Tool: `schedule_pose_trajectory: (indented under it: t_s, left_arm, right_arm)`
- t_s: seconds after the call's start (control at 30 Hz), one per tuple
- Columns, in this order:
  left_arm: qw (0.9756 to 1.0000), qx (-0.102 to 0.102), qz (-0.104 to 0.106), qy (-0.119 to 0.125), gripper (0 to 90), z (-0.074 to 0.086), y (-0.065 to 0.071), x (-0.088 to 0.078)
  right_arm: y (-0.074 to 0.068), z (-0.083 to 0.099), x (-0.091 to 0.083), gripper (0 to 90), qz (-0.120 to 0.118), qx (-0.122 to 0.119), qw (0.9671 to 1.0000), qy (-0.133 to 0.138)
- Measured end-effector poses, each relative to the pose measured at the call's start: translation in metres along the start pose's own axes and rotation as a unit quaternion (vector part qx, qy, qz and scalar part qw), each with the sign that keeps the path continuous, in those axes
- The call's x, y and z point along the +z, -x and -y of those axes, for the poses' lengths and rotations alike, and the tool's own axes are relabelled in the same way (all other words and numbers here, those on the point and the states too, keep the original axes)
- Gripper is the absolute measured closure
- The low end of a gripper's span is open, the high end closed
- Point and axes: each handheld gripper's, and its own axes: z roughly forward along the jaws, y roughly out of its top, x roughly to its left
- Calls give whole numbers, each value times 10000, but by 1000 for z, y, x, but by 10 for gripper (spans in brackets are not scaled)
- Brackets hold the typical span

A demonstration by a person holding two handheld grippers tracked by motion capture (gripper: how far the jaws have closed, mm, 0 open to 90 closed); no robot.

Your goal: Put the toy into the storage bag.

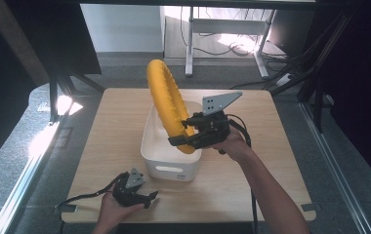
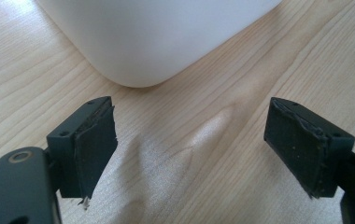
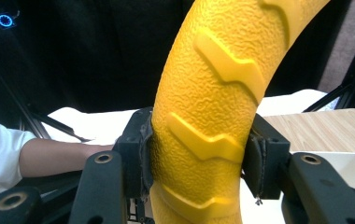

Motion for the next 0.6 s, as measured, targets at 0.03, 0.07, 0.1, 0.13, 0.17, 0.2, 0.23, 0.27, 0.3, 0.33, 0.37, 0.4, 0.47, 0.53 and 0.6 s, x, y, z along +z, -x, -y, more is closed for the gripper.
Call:
schedule_pose_trajectory:
  t_s: [0.03, 0.07, 0.1, 0.13, 0.17, 0.2, 0.23, 0.27, 0.3, 0.33, 0.37, 0.4, 0.47, 0.53, 0.6]
  left_arm:
    - [10000, 2, 0, 4, 171, 0, 0, 0]
    - [10000, 1, -3, 8, 171, 0, 0, 0]
    - [10000, 2, -7, 9, 170, 0, 0, -1]
    - [10000, 3, -10, 11, 170, 0, 0, -1]
    - [10000, 10, -17, 4, 170, 0, 0, -1]
    - [10000, 8, -15, 9, 170, 0, 0, -1]
    - [10000, 18, -14, 10, 170, 0, 0, -1]
    - [10000, 13, -10, 4, 170, 0, 0, -1]
    - [10000, 17, -14, -3, 170, 0, 0, -1]
    - [10000, 17, -10, -5, 170, 0, 0, -1]
    - [10000, 16, -5, -7, 170, 0, 0, 0]
    - [10000, 13, -4, -4, 170, 0, 0, 0]
    - [10000, 20, -7, -13, 170, 0, 0, 0]
    - [10000, 15, -3, -15, 170, 0, 0, 0]
    - [10000, 11, 6, -22, 170, 0, 0, 1]
  right_arm:
    - [0, 0, 1, 508, -11, -2, 10000, -14]
    - [0, 1, 1, 508, -37, -15, 10000, -19]
    - [1, 1, 2, 508, -44, -26, 10000, -13]
    - [1, 1, 2, 508, -49, -27, 10000, -23]
    - [1, 1, 2, 508, -63, -22, 10000, -43]
    - [1, 1, 3, 508, -66, -16, 10000, -47]
    - [1, 2, 4, 508, -69, -18, 10000, -56]
    - [1, 2, 4, 508, -77, -19, 9999, -71]
    - [1, 2, 5, 507, -107, -2, 9999, -84]
    - [1, 3, 6, 507, -110, -4, 9999, -99]
    - [2, 4, 6, 507, -118, -1, 9999, -115]
    - [3, 5, 7, 507, -128, 2, 9998, -131]
    - [4, 8, 7, 507, -138, 26, 9998, -165]
    - [6, 9, 7, 507, -164, -14, 9997, -171]
    - [7, 11, 7, 507, -213, 6, 9996, -164]
